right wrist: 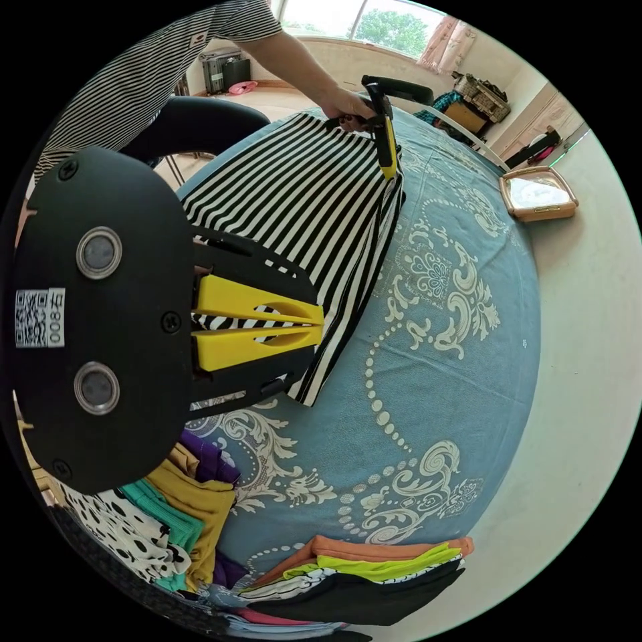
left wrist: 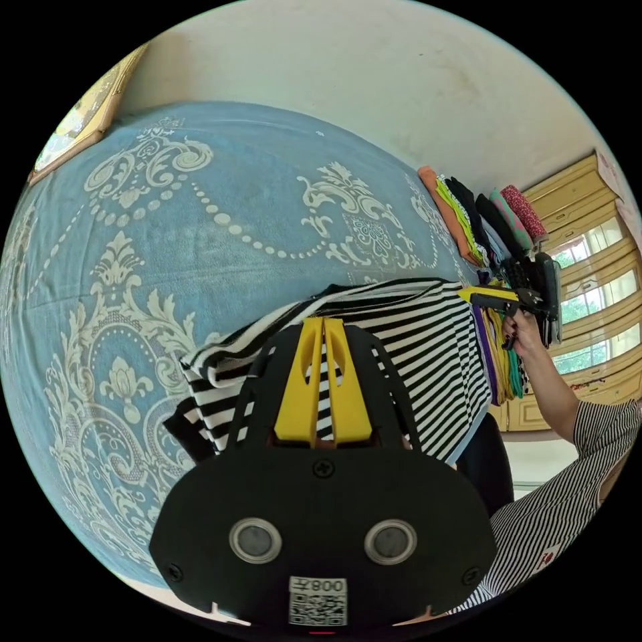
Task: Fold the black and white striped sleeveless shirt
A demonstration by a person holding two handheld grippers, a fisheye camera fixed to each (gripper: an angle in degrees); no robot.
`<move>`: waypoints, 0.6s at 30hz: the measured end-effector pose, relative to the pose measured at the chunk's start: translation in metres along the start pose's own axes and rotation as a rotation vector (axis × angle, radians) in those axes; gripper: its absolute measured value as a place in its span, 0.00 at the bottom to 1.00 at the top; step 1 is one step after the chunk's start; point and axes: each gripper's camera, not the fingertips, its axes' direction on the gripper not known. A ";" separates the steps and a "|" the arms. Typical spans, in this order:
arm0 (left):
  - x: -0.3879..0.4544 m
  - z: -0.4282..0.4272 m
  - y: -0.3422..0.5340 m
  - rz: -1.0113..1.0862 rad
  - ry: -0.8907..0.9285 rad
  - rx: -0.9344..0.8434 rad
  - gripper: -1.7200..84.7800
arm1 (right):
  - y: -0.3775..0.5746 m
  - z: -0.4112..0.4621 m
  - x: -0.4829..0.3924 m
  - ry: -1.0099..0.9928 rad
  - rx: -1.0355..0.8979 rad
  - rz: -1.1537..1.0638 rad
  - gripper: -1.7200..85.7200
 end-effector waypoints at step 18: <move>-0.065 -0.058 0.064 -0.107 -0.071 0.006 0.02 | 0.042 0.046 0.052 -0.024 -0.030 0.085 0.02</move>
